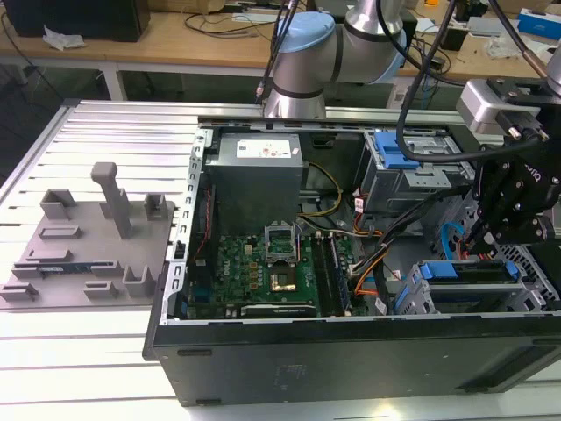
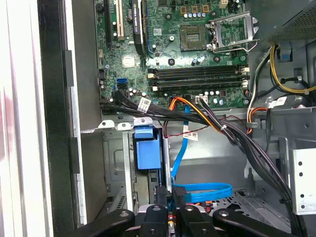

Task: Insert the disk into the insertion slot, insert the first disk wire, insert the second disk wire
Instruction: 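Insert the second disk wire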

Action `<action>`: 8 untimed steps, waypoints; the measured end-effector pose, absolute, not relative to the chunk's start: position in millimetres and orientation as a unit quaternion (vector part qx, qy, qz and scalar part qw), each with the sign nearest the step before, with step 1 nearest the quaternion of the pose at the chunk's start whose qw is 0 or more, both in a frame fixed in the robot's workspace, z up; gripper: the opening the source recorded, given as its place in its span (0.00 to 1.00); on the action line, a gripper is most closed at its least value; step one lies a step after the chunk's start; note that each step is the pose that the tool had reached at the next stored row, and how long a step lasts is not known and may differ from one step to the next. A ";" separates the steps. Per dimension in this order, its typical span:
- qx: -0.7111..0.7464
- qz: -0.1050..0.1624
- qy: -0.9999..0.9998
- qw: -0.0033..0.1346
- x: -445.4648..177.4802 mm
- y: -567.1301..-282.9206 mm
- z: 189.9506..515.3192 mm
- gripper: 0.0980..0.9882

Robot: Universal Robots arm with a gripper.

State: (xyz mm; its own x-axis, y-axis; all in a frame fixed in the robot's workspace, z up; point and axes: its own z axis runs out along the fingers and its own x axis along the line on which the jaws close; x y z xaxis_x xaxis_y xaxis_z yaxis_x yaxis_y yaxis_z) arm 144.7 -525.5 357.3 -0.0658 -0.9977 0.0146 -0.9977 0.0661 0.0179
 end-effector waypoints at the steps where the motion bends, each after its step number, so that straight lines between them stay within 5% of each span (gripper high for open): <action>1: 0.684 -0.002 -0.730 0.011 144.7 -526.6 356.8 0.07; 8: 0.688 -0.010 -0.726 0.003 144.7 -531.0 352.9 0.07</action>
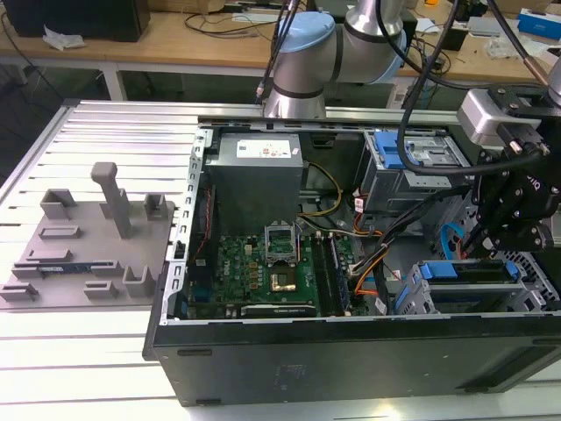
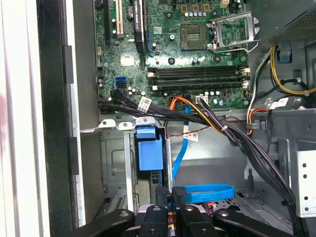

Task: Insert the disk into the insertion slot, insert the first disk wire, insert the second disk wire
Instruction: 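Insert the second disk wire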

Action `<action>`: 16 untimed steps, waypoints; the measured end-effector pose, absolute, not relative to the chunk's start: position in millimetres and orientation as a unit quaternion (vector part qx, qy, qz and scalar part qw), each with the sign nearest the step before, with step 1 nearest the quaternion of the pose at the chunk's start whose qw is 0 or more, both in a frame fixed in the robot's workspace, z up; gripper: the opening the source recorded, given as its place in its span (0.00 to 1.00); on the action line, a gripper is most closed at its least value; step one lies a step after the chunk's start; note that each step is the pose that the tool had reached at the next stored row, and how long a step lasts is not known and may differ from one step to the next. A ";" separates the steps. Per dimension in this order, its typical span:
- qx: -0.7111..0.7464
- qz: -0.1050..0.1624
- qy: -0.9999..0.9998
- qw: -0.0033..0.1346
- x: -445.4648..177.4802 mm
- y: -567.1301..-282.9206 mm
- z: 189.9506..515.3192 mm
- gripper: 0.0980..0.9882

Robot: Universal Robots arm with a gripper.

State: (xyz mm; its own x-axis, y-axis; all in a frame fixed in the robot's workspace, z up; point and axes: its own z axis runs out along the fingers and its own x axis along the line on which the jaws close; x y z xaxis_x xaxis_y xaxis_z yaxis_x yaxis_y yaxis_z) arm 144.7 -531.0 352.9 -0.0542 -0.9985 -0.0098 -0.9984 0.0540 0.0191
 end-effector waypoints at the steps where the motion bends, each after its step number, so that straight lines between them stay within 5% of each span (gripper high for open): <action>1: 0.688 -0.010 -0.726 0.003 144.7 -531.0 352.9 0.07; 16: 0.691 -0.010 -0.723 0.003 146.5 -534.5 349.5 0.07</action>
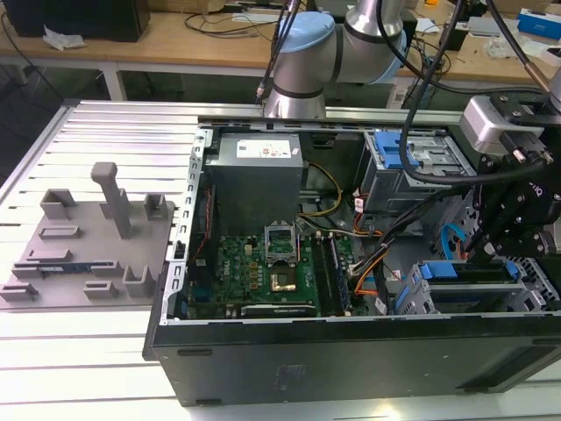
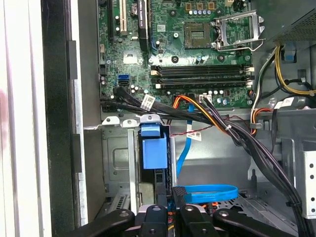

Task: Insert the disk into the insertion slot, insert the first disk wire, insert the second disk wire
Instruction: 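Insert the second disk wire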

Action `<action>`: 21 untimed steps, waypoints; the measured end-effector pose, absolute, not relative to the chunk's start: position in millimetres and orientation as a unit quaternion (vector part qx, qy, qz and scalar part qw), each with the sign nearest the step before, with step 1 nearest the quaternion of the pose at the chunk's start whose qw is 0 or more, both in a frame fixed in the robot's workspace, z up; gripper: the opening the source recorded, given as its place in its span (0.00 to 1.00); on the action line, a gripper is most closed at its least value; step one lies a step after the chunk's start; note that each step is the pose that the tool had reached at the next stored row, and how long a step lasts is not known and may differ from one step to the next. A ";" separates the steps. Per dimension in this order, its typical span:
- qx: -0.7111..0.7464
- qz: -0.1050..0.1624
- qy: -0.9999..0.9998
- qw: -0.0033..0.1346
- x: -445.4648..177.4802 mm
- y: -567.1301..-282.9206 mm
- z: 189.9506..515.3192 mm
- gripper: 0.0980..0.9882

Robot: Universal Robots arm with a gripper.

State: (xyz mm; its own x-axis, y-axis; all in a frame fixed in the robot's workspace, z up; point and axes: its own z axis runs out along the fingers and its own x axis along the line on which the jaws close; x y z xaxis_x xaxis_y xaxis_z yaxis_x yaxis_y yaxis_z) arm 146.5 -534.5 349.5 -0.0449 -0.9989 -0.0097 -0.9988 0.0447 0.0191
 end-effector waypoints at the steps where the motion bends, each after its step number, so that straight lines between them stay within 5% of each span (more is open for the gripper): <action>1: 0.691 -0.010 -0.723 0.003 146.7 -534.5 349.3 0.07; 21: 0.697 -0.010 -0.717 0.004 148.4 -536.7 337.7 0.07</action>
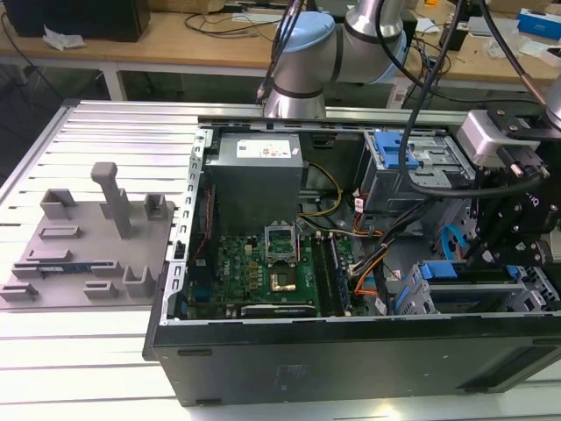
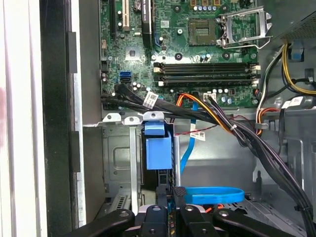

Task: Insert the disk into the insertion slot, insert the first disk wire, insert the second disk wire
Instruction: 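Insert the second disk wire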

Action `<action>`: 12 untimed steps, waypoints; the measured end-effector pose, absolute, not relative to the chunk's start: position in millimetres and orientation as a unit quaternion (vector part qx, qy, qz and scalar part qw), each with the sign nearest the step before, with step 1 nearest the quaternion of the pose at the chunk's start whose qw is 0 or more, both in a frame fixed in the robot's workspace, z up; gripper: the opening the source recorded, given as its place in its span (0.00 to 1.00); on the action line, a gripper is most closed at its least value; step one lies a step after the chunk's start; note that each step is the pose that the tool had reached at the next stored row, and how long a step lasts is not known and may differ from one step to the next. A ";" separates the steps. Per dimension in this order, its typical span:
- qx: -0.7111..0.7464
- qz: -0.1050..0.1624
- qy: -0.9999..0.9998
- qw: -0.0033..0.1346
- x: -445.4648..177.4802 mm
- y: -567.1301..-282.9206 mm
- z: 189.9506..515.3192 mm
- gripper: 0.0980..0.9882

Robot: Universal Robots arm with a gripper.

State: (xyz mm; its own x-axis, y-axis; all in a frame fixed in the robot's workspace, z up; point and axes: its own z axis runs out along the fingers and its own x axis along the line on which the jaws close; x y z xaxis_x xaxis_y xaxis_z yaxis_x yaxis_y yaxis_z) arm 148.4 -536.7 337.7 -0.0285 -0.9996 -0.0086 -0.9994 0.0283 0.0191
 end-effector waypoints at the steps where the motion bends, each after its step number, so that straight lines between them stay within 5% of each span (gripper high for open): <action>1: 0.697 -0.010 -0.717 0.003 148.4 -536.7 337.4 0.07; 5: 0.697 -0.011 -0.717 0.003 148.4 -536.7 338.8 0.22; 9: 0.697 -0.012 -0.717 0.002 148.4 -536.5 353.8 0.22; 12: 0.697 -0.011 -0.717 0.002 148.4 -535.6 367.7 0.14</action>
State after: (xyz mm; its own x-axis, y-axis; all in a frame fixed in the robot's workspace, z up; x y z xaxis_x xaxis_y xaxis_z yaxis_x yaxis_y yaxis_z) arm 148.4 -535.6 367.7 -0.0275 -0.9995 -0.0133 -0.9994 0.0273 0.0191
